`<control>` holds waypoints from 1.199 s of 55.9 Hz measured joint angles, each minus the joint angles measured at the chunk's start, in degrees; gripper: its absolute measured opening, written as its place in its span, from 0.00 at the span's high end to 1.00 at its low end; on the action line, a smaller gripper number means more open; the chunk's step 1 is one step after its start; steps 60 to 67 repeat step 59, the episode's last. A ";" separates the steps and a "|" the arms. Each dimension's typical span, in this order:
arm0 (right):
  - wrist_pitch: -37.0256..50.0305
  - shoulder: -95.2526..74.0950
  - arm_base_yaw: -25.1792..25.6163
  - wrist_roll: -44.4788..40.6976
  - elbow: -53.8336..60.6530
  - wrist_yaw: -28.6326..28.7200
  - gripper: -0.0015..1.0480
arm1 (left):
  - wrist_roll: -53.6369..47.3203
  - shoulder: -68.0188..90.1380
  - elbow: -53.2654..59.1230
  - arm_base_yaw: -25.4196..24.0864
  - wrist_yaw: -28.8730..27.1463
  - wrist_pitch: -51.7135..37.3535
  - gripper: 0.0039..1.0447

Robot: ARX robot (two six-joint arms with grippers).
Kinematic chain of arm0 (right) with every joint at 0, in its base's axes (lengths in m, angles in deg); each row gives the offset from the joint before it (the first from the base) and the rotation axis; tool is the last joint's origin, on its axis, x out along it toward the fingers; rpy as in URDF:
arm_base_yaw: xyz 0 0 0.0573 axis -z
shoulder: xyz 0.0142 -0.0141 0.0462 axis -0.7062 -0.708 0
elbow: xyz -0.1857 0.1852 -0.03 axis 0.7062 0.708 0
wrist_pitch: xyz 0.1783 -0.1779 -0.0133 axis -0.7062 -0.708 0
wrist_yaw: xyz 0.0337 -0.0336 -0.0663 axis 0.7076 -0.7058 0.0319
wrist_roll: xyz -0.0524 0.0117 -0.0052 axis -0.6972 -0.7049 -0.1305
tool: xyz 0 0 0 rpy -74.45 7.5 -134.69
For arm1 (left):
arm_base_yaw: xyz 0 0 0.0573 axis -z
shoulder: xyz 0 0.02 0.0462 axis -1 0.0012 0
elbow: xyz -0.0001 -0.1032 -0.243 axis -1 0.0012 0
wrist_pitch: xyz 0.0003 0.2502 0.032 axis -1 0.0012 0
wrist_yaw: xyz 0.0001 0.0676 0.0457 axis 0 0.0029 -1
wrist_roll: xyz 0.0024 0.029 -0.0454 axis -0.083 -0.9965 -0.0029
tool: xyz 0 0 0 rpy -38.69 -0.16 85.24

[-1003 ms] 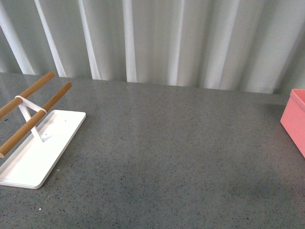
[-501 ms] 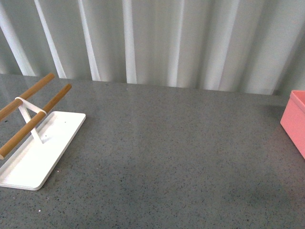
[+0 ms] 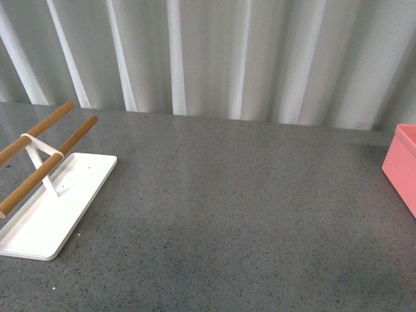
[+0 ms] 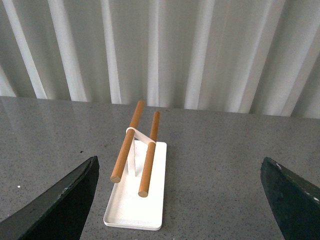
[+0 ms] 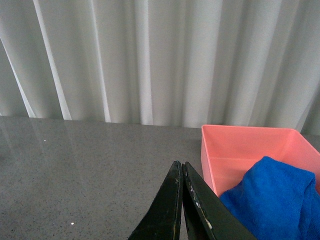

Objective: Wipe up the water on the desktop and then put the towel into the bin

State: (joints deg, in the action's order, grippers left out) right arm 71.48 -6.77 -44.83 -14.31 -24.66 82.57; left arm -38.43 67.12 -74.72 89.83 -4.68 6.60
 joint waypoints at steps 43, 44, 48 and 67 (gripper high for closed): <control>-0.02 0.00 0.00 0.07 0.00 0.00 0.07 | 0.00 -0.02 0.00 0.00 0.00 0.00 0.06; -0.02 0.00 0.00 0.07 0.00 0.00 0.07 | 0.00 -0.02 0.00 0.00 0.00 0.00 0.06; -0.02 0.00 0.00 0.07 0.00 0.00 0.07 | 0.00 -0.02 0.00 0.00 0.00 0.00 0.06; -0.02 0.00 0.00 0.07 0.00 0.00 0.07 | 0.00 -0.02 0.00 0.00 -0.02 0.00 0.06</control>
